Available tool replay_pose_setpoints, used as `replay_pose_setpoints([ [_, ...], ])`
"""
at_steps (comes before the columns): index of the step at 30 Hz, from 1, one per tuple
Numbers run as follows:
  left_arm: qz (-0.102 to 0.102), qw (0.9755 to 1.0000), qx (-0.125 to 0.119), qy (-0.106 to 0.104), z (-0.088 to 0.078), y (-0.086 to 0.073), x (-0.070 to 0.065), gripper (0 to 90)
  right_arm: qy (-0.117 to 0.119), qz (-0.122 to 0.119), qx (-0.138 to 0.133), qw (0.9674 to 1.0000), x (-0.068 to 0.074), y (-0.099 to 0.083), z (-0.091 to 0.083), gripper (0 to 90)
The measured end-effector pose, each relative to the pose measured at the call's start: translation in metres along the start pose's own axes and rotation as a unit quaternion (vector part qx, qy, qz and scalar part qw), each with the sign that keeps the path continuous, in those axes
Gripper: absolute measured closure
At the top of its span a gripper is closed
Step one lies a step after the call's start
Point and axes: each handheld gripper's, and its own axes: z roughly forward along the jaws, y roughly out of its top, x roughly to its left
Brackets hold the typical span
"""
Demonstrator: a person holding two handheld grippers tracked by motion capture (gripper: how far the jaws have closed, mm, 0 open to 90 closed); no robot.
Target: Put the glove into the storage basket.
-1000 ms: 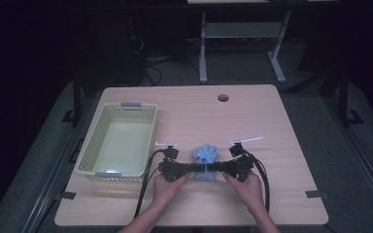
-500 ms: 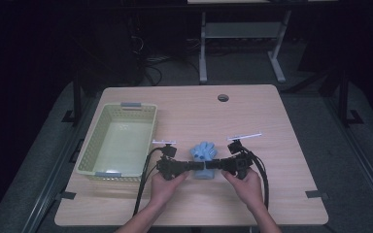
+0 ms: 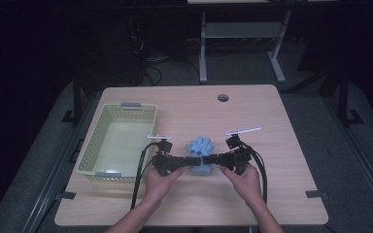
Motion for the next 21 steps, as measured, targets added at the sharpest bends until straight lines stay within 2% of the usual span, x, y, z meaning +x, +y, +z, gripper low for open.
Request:
replay_pose_setpoints([
  [8, 0.007, 0.9999, -0.009, -0.002, -0.016, 0.008, -0.003, 71.7, 0.002, -0.022, -0.002, 0.9998, 0.014, 0.015, 0.002, 77.3],
  [15, 0.006, 0.9999, -0.015, -0.006, -0.026, 0.015, -0.004, 71.9, 0.005, -0.028, -0.002, 0.9996, 0.023, 0.025, 0.002, 77.2],
  [18, 0.015, 0.9997, -0.014, -0.008, -0.031, 0.019, -0.005, 72.1, 0.010, -0.036, -0.008, 0.9993, 0.026, 0.031, 0.002, 77.3],
  [21, 0.016, 0.9997, -0.018, -0.010, -0.036, 0.022, -0.005, 72.3, 0.012, -0.036, -0.009, 0.9992, 0.028, 0.033, 0.002, 77.3],
])
